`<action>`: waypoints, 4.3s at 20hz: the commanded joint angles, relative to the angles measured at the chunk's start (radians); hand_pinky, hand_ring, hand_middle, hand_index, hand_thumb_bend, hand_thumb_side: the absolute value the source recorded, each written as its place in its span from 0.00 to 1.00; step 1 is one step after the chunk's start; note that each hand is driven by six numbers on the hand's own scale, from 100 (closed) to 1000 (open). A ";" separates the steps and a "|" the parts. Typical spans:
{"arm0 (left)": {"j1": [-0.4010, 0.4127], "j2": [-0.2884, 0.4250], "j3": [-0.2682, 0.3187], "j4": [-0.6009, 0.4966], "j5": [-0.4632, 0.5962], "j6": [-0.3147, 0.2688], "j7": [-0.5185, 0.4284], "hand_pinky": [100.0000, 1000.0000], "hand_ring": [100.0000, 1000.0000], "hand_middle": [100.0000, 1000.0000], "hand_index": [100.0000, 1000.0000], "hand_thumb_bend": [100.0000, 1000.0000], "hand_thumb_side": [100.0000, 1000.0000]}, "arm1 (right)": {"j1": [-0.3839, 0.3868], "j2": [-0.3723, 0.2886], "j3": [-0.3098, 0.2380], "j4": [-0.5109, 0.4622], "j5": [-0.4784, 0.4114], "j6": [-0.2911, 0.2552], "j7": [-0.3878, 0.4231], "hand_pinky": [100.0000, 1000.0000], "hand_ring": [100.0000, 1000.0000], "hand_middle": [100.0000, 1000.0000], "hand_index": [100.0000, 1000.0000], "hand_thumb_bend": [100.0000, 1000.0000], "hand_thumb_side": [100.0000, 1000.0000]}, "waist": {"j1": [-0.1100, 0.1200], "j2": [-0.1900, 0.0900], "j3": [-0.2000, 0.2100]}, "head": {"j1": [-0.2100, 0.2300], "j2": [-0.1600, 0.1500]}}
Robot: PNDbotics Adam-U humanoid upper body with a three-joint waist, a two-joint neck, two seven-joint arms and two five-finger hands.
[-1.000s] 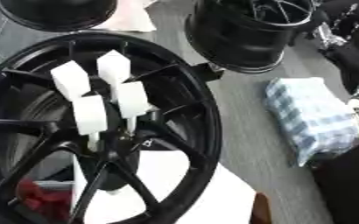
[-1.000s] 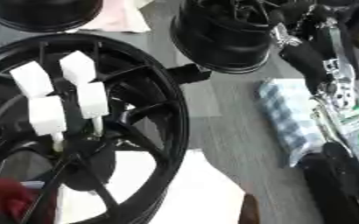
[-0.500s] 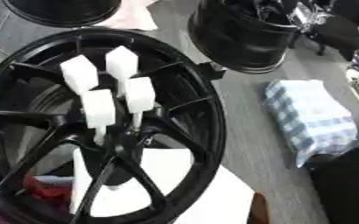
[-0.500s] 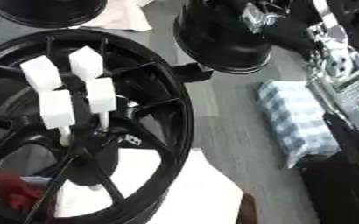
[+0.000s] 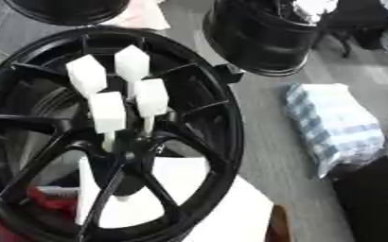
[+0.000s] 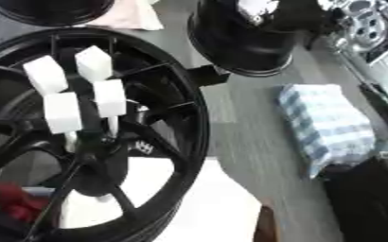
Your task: Pull the pin out of the wheel hub.
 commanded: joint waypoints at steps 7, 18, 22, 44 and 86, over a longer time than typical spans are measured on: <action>-0.035 0.053 -0.019 -0.015 0.013 -0.003 -0.033 0.98 0.56 0.53 0.76 0.00 0.73 | -0.177 -0.167 0.170 -0.032 0.057 -0.131 0.140 0.79 0.77 0.65 0.76 0.43 0.11 | -0.022 -0.008 0.048 | -0.052 -0.005; -0.044 0.063 -0.023 -0.015 0.011 -0.005 -0.039 0.98 0.56 0.53 0.76 0.00 0.73 | -0.333 -0.113 0.402 -0.011 0.197 -0.284 0.294 0.81 0.80 0.71 0.79 0.44 0.11 | -0.037 -0.002 0.059 | -0.067 0.003; -0.042 0.064 -0.022 -0.015 0.007 -0.004 -0.038 0.98 0.56 0.53 0.76 0.00 0.73 | -0.388 -0.070 0.427 0.072 0.237 -0.342 0.352 0.81 0.80 0.71 0.79 0.44 0.09 | -0.040 -0.002 0.061 | -0.065 0.006; -0.041 0.054 -0.024 -0.015 -0.020 -0.002 -0.042 0.98 0.56 0.53 0.76 0.00 0.74 | -0.601 0.102 0.377 0.328 0.144 -0.342 0.706 0.80 0.79 0.68 0.78 0.44 0.09 | -0.052 0.022 0.076 | -0.079 0.005; -0.052 0.006 -0.030 -0.015 -0.047 0.018 -0.049 0.99 0.55 0.54 0.76 0.00 0.77 | -0.709 0.274 0.447 0.542 0.132 -0.343 0.775 0.76 0.77 0.64 0.75 0.43 0.09 | -0.052 0.059 0.119 | -0.154 -0.038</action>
